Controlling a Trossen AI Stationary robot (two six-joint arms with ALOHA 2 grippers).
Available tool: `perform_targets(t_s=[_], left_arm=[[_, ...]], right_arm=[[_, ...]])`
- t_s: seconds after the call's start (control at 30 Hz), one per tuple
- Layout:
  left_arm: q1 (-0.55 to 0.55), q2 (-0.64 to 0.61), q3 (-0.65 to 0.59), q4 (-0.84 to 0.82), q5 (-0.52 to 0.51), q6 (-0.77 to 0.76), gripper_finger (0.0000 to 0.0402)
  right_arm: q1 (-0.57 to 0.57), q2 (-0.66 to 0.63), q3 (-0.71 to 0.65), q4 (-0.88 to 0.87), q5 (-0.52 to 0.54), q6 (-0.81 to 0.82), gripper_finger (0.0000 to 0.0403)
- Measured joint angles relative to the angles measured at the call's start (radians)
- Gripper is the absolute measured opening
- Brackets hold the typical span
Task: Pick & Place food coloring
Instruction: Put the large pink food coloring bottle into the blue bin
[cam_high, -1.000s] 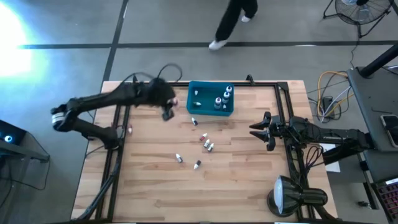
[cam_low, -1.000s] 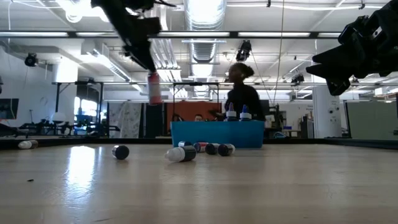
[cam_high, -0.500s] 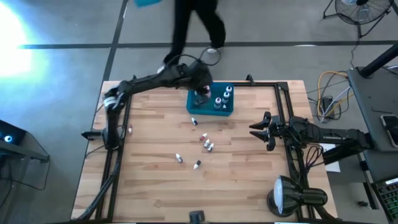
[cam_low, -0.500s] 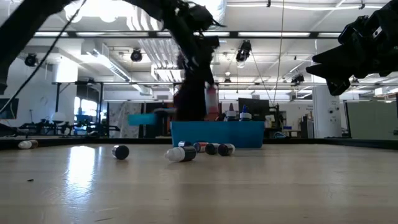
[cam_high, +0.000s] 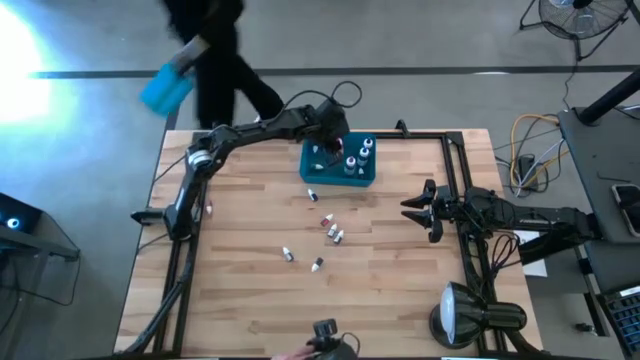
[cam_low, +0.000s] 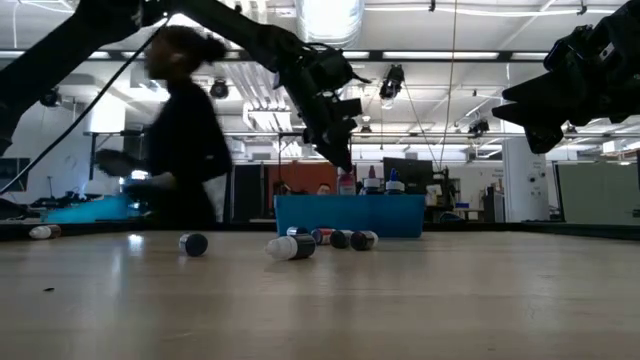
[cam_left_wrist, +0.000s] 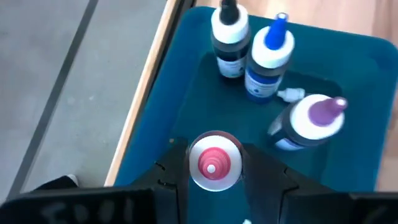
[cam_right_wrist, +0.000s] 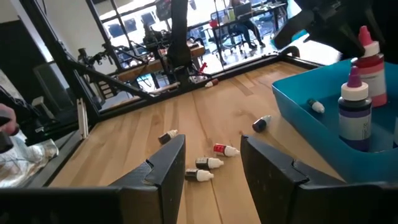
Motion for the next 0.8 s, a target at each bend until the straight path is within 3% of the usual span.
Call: perform_targets(t_s=[0.17, 0.4, 0.8], left_arm=[[0.011, 0.015, 0.0, -0.017, 0.004, -0.012, 0.0089], [0.009, 0.015, -0.003, -0.052, 0.134, -0.071, 0.0089], [0.008, 0.015, -0.06, -0.041, 0.099, -0.078, 0.0135]], right_arm=[[0.0, 0.0, 0.0, 0.0, 0.0, 0.0, 0.0148], [0.0, 0.0, 0.0, 0.0, 0.0, 0.0, 0.0148], [0.0, 0.0, 0.0, 0.0, 0.0, 0.0, 0.0148]])
